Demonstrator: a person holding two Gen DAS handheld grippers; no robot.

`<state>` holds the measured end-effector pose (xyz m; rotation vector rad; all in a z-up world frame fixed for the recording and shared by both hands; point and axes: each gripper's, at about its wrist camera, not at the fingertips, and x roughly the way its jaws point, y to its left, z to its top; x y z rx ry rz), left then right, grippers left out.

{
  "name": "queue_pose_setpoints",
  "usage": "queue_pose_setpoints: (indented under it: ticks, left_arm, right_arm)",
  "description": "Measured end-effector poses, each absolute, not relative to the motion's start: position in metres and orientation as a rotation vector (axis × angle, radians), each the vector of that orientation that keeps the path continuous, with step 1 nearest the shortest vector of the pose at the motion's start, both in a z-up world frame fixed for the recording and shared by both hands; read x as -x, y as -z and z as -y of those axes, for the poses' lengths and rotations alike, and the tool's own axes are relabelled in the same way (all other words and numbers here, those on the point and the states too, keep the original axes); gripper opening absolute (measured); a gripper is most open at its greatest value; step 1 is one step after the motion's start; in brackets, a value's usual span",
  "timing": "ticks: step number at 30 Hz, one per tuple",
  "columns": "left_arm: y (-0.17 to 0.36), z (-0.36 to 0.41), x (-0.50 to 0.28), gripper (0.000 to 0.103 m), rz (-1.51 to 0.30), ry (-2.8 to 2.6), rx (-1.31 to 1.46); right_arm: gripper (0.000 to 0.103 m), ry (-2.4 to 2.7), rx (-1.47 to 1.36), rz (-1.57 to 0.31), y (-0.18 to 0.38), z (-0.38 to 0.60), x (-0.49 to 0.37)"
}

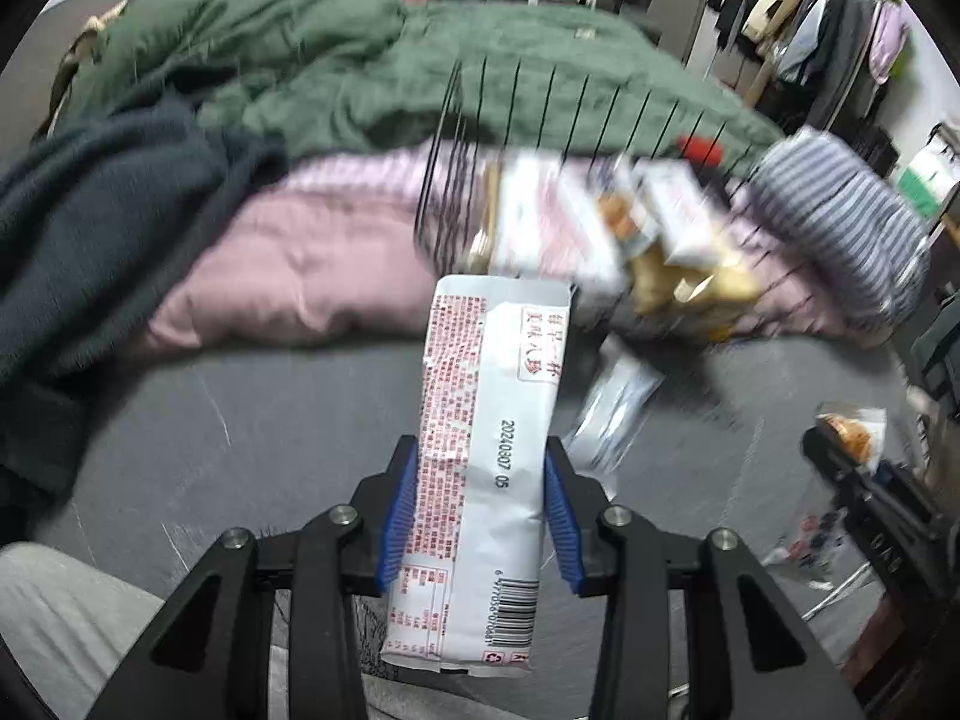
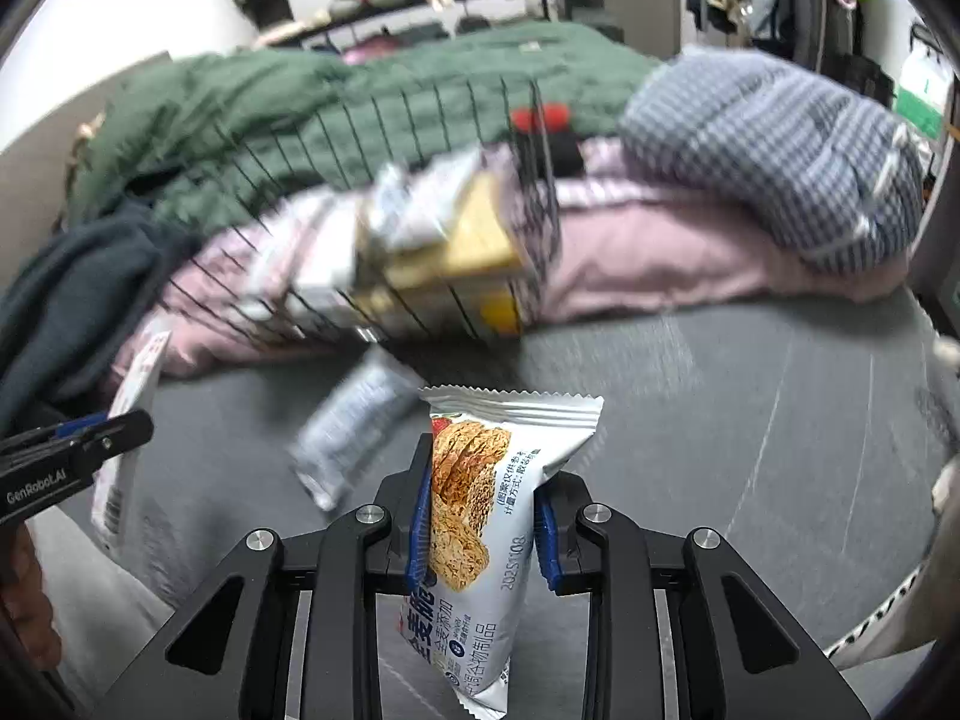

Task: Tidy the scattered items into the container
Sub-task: 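Carry both packets into the wire basket and open both grippers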

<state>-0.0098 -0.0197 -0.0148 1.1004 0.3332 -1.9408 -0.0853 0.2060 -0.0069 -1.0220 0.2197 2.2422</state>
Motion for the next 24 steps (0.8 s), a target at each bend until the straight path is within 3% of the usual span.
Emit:
queue_pose_setpoints:
  ticks: [5,10,21,23,24]
  left_arm:
    - [-0.026,0.030,0.061,0.044,-0.263,2.024,-1.041]
    - [-0.026,0.069,0.117,0.044,-0.232,2.023,-1.080]
    - [-0.006,0.146,0.150,0.045,-0.252,1.943,-1.099]
    - [-0.008,0.147,0.152,0.051,-0.216,1.934,-1.073]
    - [-0.010,0.146,0.151,0.072,-0.180,1.926,-1.047]
  right_arm:
    - [0.028,-2.328,0.928,-0.189,-0.039,-0.218,0.121]
    - [0.028,-2.421,0.859,-0.160,-0.067,-0.243,0.173]
    - [0.028,-2.487,0.892,-0.220,-0.058,-0.281,0.247]
    - [0.029,-2.498,0.885,-0.184,-0.057,-0.282,0.254]
    - [0.033,-2.494,0.875,-0.144,-0.057,-0.280,0.255]
